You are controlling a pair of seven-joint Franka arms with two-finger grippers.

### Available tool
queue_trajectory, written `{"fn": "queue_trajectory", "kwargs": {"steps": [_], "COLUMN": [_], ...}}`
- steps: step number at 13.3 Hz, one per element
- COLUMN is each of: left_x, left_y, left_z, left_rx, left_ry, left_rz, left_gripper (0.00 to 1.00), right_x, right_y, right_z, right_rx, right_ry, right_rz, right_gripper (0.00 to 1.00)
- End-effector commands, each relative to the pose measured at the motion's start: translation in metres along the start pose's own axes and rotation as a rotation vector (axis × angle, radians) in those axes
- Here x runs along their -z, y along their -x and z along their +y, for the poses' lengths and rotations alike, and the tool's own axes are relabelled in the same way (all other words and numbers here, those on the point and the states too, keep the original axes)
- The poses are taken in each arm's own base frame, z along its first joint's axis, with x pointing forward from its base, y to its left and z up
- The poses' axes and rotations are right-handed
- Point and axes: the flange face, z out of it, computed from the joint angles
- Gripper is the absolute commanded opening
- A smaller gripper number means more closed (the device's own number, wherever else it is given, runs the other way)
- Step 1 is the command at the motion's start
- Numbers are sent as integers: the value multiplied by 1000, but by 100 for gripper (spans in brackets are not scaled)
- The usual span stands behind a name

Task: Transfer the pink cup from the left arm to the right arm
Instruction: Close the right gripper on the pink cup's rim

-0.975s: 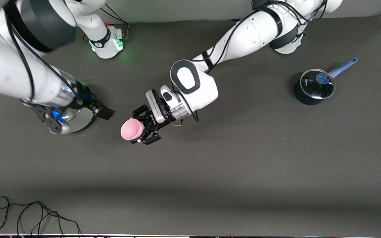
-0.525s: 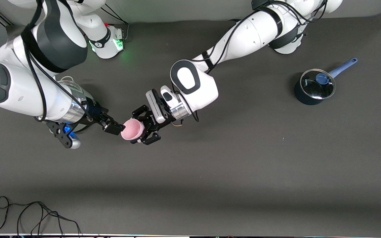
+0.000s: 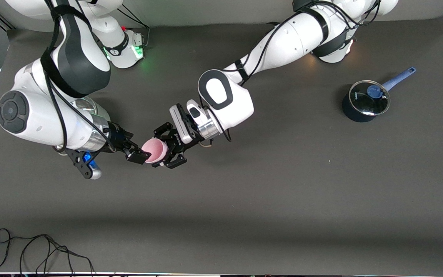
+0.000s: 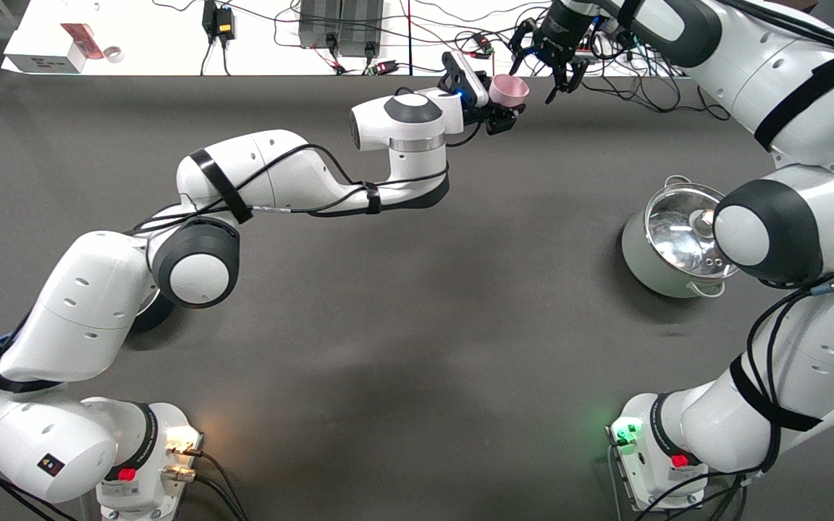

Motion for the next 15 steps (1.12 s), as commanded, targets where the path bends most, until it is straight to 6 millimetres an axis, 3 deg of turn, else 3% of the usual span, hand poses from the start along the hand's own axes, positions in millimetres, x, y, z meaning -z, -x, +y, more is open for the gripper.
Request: {"fn": "queue_trajectory", "kwargs": {"steps": [1, 5, 12, 15], "left_x": [2, 2, 2, 2], "left_y": [-10, -10, -10, -10], "left_z": [3, 3, 2, 2], "left_rx": [6, 6, 7, 7], "left_ry": [-11, -11, -12, -12], "left_rz": [1, 1, 1, 1], "left_gripper": [0, 0, 0, 0], "right_x": [-9, -8, -7, -7], "right_y": [18, 22, 25, 25], "right_z": [-2, -4, -6, -6], "right_rx": [-9, -23, -16, -12], "right_ry": [2, -1, 2, 3], "right_rz": [-19, -17, -6, -1], "right_gripper": [100, 95, 18, 2]}}
